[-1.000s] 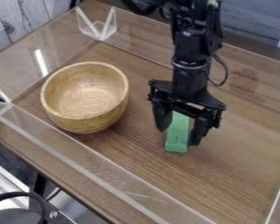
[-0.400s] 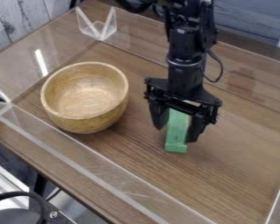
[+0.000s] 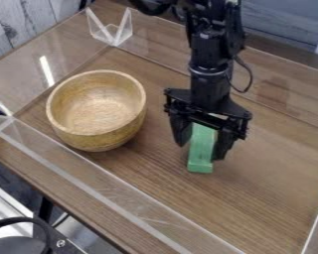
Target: Put the green block in the brown bowl
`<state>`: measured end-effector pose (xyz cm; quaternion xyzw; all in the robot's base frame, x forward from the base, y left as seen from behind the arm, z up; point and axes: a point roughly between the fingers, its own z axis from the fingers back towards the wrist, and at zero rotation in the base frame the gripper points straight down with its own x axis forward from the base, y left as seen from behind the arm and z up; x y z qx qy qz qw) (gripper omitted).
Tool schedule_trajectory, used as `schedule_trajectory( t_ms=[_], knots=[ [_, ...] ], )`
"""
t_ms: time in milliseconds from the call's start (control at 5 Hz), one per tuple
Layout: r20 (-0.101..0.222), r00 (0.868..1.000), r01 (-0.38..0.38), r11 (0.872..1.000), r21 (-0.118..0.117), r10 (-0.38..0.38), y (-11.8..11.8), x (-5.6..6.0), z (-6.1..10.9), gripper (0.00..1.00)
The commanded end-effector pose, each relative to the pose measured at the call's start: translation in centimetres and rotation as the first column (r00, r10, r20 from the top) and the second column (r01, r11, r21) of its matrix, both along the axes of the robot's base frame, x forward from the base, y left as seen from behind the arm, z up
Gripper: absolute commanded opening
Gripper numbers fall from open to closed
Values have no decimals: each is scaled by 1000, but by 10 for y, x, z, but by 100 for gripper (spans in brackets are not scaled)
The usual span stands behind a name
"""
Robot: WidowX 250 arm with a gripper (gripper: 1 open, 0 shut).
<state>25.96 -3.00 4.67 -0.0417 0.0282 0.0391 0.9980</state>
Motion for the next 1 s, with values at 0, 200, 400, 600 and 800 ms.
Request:
schedule_trajectory(
  t_ms=[0, 200, 400, 600, 800],
  knots=[
    [45, 999, -3, 1000, -3, 3, -2, 6, 9, 100],
    [44, 999, -4, 1000, -2, 4, -3, 7, 6, 100],
    [41, 999, -5, 1000, -1, 5, -3, 7, 5, 100],
    [40, 999, -6, 1000, 0, 6, -4, 6, 4, 100],
    [38, 999, -8, 1000, -2, 8, -3, 7, 3, 0]
  ],
)
